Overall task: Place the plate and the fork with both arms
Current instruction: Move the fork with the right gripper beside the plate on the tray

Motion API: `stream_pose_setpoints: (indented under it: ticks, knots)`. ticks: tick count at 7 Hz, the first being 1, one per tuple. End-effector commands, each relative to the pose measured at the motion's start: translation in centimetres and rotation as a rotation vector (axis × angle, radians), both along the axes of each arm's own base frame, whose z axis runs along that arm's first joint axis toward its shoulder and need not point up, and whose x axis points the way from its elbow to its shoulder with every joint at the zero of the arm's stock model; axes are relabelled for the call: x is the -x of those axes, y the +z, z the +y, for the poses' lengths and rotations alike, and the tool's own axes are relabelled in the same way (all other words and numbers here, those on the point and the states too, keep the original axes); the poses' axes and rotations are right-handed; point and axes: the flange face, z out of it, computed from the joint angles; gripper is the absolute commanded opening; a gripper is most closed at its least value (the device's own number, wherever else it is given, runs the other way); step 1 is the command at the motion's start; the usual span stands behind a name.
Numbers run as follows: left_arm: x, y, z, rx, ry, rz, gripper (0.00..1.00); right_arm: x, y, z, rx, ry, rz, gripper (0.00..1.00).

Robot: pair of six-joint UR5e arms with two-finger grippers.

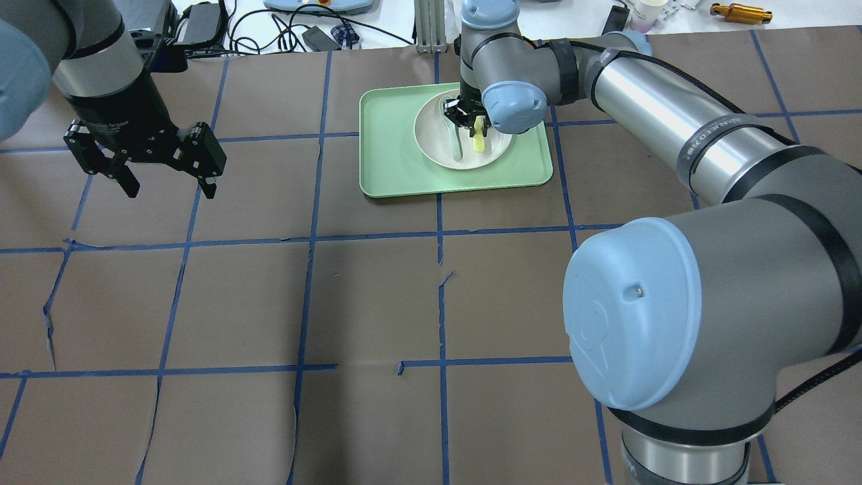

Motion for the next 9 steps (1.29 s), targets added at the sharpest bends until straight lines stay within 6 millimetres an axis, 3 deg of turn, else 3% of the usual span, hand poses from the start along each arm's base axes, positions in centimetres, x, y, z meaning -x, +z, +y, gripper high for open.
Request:
stream_pose_setpoints:
  ticks: [1,4,6,9]
  knots:
    - [0.0,-0.1,0.0,0.001,0.013,0.003,1.0,6.4,-0.3,-0.9,-0.021,-0.026,-0.004,0.17]
    - [0.3,0.7,0.4,0.021,0.013,-0.001,1.0,7.3,-1.7,-1.0,-0.033,-0.032,0.009,0.18]
    - [0.4,0.0,0.6,0.008,0.009,0.005,1.0,8.2,-3.4,-0.5,-0.062,-0.043,0.007,0.2]
    - [0.3,-0.4,0.9,-0.004,-0.003,0.0,1.0,8.4,-3.0,-0.6,-0.051,-0.046,-0.004,0.27]
